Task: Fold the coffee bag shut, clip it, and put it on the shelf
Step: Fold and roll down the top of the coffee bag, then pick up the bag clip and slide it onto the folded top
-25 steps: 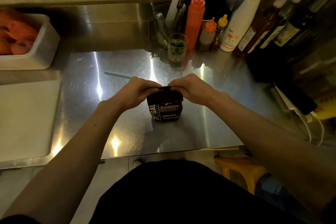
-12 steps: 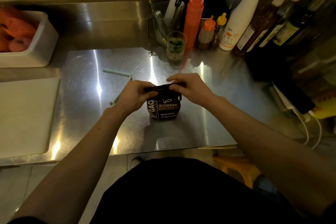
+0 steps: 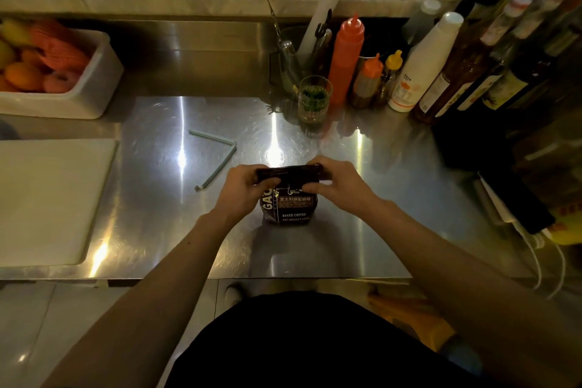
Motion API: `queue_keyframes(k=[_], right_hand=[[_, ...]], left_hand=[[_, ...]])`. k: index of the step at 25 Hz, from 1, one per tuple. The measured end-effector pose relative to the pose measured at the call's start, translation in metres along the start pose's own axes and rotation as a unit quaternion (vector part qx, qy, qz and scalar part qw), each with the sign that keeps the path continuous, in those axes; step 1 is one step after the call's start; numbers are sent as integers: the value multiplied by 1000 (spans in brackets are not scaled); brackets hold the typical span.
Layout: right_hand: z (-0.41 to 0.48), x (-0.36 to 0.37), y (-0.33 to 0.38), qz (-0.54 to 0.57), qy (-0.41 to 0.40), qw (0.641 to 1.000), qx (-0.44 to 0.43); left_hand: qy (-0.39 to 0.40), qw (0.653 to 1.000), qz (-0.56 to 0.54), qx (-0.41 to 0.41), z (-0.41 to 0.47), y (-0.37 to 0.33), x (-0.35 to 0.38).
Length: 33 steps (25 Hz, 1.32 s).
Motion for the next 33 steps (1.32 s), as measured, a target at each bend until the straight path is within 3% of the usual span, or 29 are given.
queue_keyframes(k=[4, 7, 15, 17, 22, 25, 29, 31, 33], right_hand=[[4, 0, -4, 16, -64, 996, 59], [11, 11, 5, 38, -74, 995, 49], [37, 63, 73, 108, -124, 985, 59], [47, 89, 97, 99, -105, 989, 40], [81, 129, 133, 121, 30, 992, 12], [114, 157, 114, -27, 0, 1000, 4], [139, 205, 67, -318, 129, 939, -9], [143, 222, 55, -387, 177, 905, -6], [144, 223, 46, -393, 171, 903, 9]], left_hand=[[-10, 999, -36, -28, -3, 0, 2], [-19, 992, -84, -87, -12, 10, -10], [-125, 977, -155, -79, -9, 39, -87], [-144, 973, -162, -75, -2, 53, -119], [-199, 948, -221, -117, 5, 97, -185], [-207, 944, -226, -122, 14, 126, -224], [-189, 956, -193, -115, 25, 150, -246], [-185, 958, -185, -116, 27, 164, -254], [-183, 957, -186, -124, 26, 169, -256]])
Point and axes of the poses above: each hand's wrist, its own z-axis towards the middle knuckle, its own x-axis out of the palm, y = z × x, the point moved 5 cm from there along z, towards the middle knuckle, and after that the axes turned 14 degrees about -y, right-handed, at the moved point
